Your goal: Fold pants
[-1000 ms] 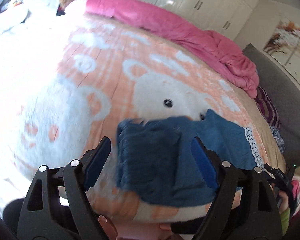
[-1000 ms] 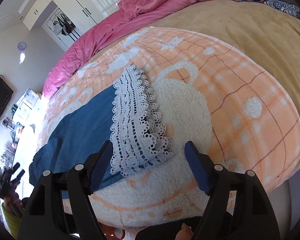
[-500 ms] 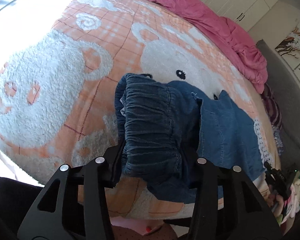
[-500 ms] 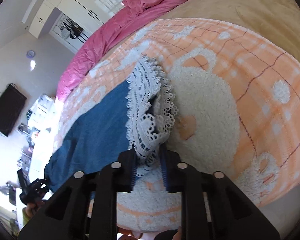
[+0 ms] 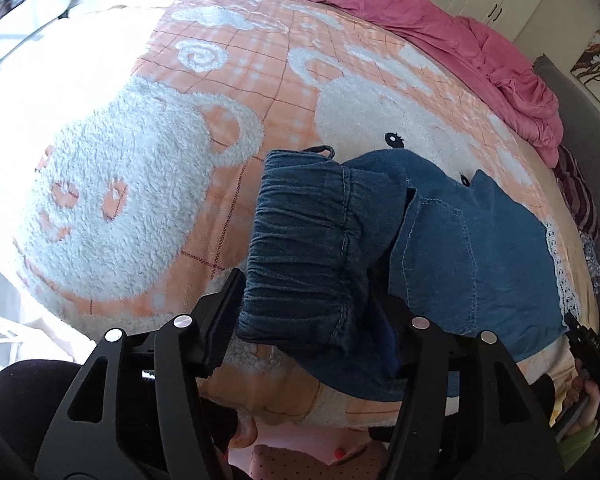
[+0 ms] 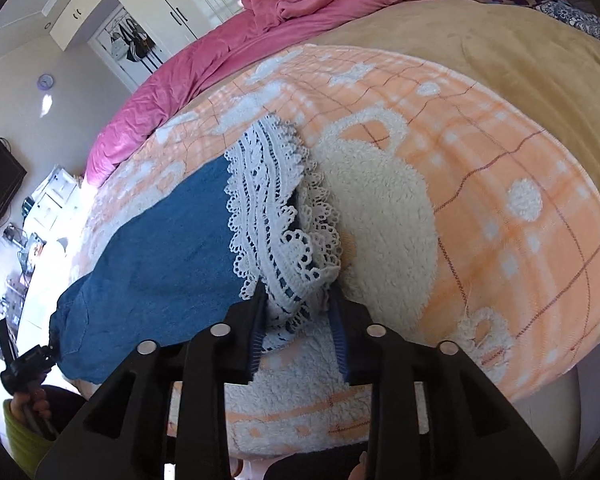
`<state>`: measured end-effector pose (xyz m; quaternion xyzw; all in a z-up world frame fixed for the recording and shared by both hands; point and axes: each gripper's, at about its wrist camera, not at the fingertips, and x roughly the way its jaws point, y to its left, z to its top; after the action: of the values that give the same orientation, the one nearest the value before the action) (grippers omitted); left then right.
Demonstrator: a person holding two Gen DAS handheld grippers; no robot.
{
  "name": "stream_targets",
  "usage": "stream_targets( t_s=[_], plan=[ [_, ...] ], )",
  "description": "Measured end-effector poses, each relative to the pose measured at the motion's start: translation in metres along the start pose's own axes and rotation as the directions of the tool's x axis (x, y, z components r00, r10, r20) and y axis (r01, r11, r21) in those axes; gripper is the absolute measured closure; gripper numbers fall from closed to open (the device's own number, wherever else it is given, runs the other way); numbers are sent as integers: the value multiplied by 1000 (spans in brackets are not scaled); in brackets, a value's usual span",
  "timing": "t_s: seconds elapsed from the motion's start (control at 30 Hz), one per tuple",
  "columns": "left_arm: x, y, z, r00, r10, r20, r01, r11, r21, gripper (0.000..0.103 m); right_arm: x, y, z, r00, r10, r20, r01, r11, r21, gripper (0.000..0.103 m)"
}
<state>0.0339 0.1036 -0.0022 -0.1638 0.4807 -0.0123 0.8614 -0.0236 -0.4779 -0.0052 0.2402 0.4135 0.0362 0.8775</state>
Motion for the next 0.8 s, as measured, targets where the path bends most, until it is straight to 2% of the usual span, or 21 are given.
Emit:
stream_targets(
  t_s=[0.07,0.13,0.23,0.3,0.37,0.43,0.5,0.63,0.73,0.8],
  plan=[
    [-17,3,1,999,-24,40,25,999,-20,39,-12,0,0,999,-29,33,29,1000,-8,56],
    [-41,2,2,995,-37,96,37,999,-5,36,-28,-2,2,994,-73,81,74,997,-16,55],
    [-76,-9,5,979,-8,204,-1,999,41,32,-49,-2,1,982,-122,146,129,991,-43,53],
    [-86,-20,8,972,-32,234,16,997,71,30,-54,6,0,977,-123,174,138,988,-74,50],
    [-86,-41,8,968,-67,240,36,991,130,24,-50,27,-2,980,-91,176,115,984,-133,49],
    [-72,-69,8,974,-103,201,63,978,197,23,-40,52,-4,986,-52,159,83,976,-200,47],
    [-55,-95,5,976,-151,158,106,960,260,21,-23,85,-7,992,-12,123,47,959,-281,41],
    [-1,-148,7,978,-205,25,183,914,362,20,13,137,-11,998,46,47,-24,918,-396,40],
    [37,-173,9,978,-194,-76,208,890,406,20,45,149,-9,1000,16,0,-14,910,-415,40],
    [50,-177,10,978,-195,-77,209,873,440,18,60,143,-8,999,-42,-19,31,913,-407,40]
  ],
)
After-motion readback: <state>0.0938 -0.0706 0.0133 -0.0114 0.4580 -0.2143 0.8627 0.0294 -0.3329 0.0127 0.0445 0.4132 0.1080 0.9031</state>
